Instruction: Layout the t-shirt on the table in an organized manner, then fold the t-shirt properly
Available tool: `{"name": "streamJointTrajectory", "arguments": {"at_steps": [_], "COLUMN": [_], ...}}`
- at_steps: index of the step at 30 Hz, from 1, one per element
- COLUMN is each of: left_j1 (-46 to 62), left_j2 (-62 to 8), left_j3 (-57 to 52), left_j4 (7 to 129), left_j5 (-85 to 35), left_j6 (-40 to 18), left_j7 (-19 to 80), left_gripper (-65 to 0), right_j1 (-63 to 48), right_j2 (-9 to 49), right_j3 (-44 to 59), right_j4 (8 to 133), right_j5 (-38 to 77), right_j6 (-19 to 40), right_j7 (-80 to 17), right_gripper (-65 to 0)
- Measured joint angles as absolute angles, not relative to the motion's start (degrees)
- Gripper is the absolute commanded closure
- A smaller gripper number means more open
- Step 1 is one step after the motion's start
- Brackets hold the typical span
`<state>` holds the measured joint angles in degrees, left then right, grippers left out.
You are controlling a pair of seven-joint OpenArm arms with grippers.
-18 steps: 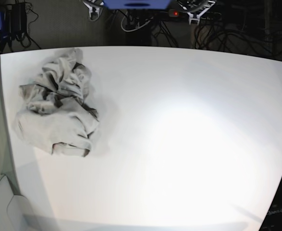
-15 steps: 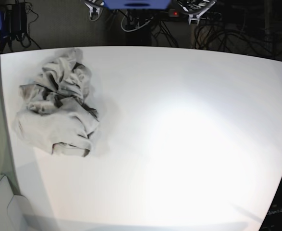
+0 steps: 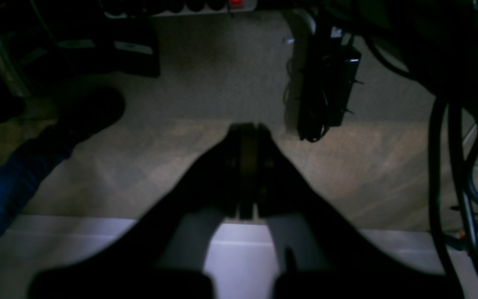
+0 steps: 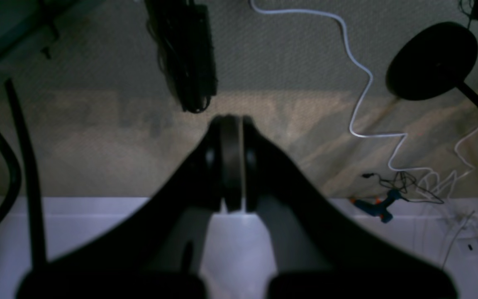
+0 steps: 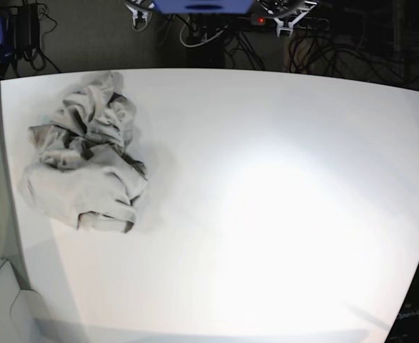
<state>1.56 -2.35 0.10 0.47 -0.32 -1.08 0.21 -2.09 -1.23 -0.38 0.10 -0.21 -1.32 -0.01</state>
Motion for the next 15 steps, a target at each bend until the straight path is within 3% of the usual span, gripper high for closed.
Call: {"name": "streamJointTrajectory", "arguments": {"at_steps": [15], "left_j1": [1.6], "left_j2": [-1.9], "left_j3": [0.1], "left_j4": [0.5], "left_j5": [-0.3], "left_j6": [-1.1], "left_j7": [0.2], "left_gripper": [0.0], "right_j1": [-2.1], "right_j2": [-0.6], "right_j3": [-0.4], "right_j4": [0.1], "right_j5": [-0.2], "right_j6": [-1.3], "right_j7": [0.0], "right_gripper": [0.0]}}
